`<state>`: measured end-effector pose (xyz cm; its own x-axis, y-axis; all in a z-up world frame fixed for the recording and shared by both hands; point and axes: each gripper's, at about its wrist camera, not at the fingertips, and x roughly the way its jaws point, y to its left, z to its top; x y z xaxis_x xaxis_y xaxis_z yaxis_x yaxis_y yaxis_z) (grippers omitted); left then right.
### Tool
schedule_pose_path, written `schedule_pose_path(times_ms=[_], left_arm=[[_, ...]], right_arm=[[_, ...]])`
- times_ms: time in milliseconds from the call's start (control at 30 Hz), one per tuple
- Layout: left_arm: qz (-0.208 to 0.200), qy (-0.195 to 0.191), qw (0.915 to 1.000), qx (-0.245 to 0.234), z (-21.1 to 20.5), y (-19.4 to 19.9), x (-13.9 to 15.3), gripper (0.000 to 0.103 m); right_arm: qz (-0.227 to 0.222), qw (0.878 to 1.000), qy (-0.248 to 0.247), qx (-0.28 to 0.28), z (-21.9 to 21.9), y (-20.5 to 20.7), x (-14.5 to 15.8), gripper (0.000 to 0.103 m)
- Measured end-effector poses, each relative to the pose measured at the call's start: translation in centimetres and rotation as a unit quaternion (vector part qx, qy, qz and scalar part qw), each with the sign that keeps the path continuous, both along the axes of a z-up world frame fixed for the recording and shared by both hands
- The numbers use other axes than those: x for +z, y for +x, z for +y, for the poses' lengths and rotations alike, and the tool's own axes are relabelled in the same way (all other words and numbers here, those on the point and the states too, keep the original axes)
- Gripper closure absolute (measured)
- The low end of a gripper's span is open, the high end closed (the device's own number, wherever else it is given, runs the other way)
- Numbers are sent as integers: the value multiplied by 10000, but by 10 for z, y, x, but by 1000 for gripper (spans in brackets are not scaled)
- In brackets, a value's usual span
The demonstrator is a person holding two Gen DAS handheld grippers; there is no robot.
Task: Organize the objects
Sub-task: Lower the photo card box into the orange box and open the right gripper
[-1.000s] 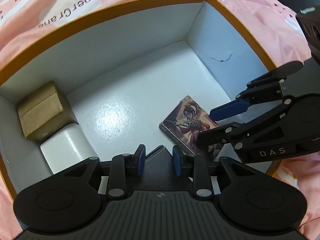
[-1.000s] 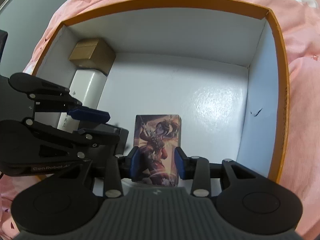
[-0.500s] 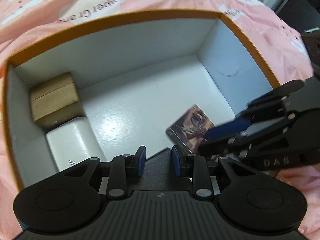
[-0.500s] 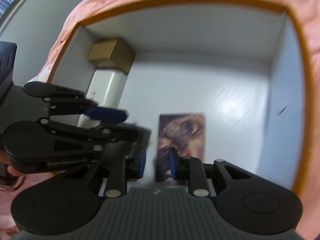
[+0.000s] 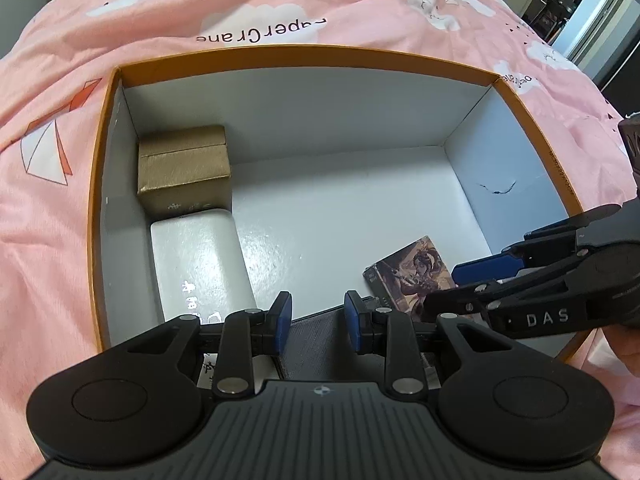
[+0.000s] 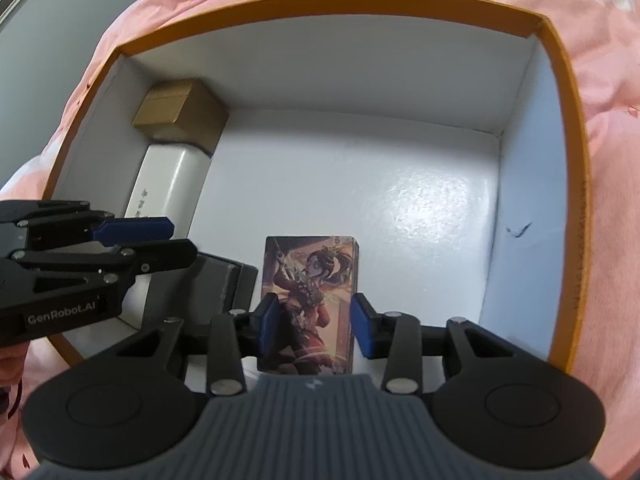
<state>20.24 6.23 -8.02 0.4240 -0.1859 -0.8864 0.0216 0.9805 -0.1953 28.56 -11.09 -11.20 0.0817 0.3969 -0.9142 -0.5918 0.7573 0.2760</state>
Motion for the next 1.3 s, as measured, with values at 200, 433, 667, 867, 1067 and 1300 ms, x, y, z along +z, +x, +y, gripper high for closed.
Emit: schedule_pose_path(times_ms=[200, 433, 667, 867, 1067, 1300], left_arm=[[15, -57, 10000, 36, -2, 3, -5, 71], [29, -132, 9999, 74, 2, 2, -5, 73], [32, -136, 9999, 71, 2, 2, -7, 73], [42, -129, 9999, 84, 3, 3, -7, 73], [59, -46, 10000, 20, 1, 4, -8, 73], [-58, -54, 9999, 111, 1, 0, -6, 73]], right_arm=[[61, 9998, -38, 176, 12, -8, -2, 63], [122, 9998, -30, -131, 9, 2, -1, 53], [430, 9989, -201, -59, 19, 7, -12, 70], [487, 9985, -241, 46, 21, 3, -14, 70], [596, 9979, -260, 84, 20, -2, -17, 70], [526, 9984, -196, 60, 18, -8, -18, 69]])
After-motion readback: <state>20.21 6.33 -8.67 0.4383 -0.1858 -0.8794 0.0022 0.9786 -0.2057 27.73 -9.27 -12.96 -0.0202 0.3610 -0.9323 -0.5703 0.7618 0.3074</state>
